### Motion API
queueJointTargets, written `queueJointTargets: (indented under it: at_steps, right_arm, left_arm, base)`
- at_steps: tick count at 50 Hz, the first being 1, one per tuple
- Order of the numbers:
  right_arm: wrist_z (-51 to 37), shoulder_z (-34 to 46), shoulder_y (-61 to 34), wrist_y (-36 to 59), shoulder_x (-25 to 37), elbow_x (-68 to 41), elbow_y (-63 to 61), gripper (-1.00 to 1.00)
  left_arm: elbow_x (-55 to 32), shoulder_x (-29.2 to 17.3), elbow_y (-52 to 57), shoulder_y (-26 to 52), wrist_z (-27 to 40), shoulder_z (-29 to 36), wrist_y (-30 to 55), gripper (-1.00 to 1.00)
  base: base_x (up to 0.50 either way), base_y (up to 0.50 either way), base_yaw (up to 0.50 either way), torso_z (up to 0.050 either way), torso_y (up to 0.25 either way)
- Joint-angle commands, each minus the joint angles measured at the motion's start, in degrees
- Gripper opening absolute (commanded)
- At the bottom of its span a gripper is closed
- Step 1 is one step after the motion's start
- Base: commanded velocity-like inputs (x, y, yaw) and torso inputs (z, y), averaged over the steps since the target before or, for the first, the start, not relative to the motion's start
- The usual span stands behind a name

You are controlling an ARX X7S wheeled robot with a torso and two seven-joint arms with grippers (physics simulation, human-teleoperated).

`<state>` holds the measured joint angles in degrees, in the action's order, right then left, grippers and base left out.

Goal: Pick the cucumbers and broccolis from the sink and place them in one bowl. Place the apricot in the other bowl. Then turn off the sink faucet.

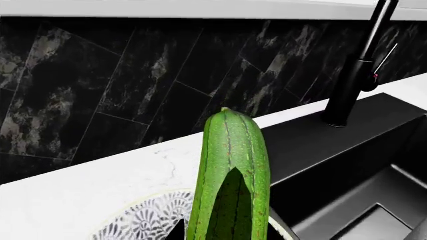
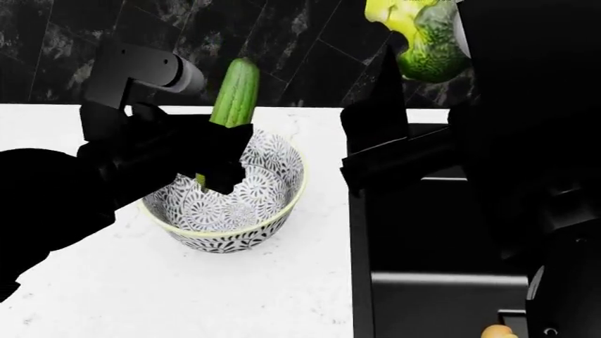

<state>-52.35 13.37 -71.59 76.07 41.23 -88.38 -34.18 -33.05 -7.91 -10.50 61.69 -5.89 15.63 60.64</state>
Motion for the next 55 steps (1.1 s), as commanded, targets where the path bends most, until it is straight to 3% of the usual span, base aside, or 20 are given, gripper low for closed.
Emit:
queueJointTargets:
  at_steps: [1, 19, 20, 31, 38, 49, 55]
  right_arm:
    - [1.3, -1.7, 0.4, -0.5, -0.6, 2.0, -0.4, -1.00]
    - [1.0, -0.9, 0.3, -1.2, -0.4, 1.6, -0.4, -1.00]
    - [1.1, -0.8, 0.3, -1.2, -0.4, 1.8, -0.3, -1.00]
    - [2.6, -0.1, 2.6, -2.4, -0.2, 3.6, -0.5, -1.00]
    - [4.8, 1.4, 3.5, -2.9, -0.8, 6.0, 0.0, -1.00]
    - [17.0, 9.5, -0.9, -5.1, -6.3, 16.0, 10.3, -1.00]
    - [21.4, 12.0, -3.2, -5.3, -9.7, 16.4, 16.1, -1.00]
  left_arm:
    - [0.8, 1.3, -5.2, 1.4, -1.9, -0.8, -2.0, -1.00]
    - [0.0, 0.6, -4.0, 0.2, -1.5, 0.2, -2.0, -1.00]
    - [-1.1, 0.7, -2.2, 0.3, -0.8, -0.4, 0.0, 1.00]
    - [-5.0, -1.2, 7.9, -0.5, 1.6, -2.9, 5.0, 1.00]
    - [-10.1, -2.5, 18.4, 2.5, 6.2, -10.4, 10.4, 1.00]
    - [-16.1, -5.4, 30.8, 2.5, 11.9, -19.3, 17.6, 1.00]
    - [-18.5, -7.4, 35.0, 2.2, 14.0, -23.2, 20.2, 1.00]
  base:
    - [0.00, 0.00, 0.00, 0.000, 0.000]
    - [0.00, 0.00, 0.00, 0.000, 0.001]
    - [0.00, 0.00, 0.00, 0.000, 0.000]
    - [0.00, 0.00, 0.00, 0.000, 0.000]
    - [0.00, 0.00, 0.00, 0.000, 0.000]
    - [0.00, 0.00, 0.00, 0.000, 0.000]
    - [0.00, 0.00, 0.00, 0.000, 0.000]
